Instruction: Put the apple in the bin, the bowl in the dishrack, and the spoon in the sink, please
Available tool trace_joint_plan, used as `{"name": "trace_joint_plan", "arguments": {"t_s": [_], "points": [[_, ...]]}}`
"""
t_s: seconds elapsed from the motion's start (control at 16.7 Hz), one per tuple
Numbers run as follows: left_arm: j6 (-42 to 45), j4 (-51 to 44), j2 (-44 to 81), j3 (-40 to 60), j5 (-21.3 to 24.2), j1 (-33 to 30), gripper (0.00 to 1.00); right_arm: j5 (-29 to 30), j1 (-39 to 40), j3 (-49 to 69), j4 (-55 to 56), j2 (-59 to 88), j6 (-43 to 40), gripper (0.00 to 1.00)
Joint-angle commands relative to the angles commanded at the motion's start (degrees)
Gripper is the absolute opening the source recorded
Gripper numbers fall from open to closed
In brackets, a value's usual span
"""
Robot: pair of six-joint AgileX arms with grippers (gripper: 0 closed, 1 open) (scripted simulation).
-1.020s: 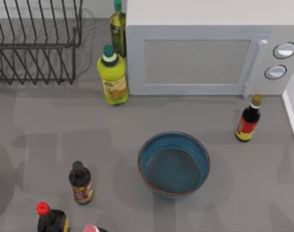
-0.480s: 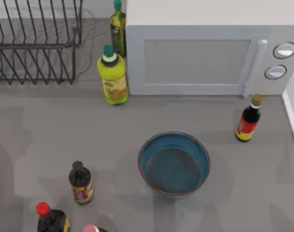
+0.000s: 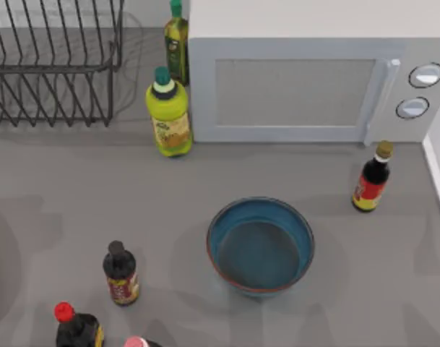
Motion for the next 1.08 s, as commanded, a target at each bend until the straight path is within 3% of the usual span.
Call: {"name": "trace_joint_plan", "arguments": {"t_s": [0.24,0.48,1.08], "points": [[-1.6,12.8,-19.5,-15.1,3.1,-1.8,1.00,0.0,0.0,0.0,0.0,0.0,0.0,1.00],[-3.3,21.5,-30.6,-24.0,6.4,-3.5,1.00,0.0,0.0,0.0,0.0,0.0,0.0,1.00],[-4.4,21.5,-31.1,-24.3,7.7,-5.2,1.00,0.0,0.0,0.0,0.0,0.0,0.0,1.00]]}}
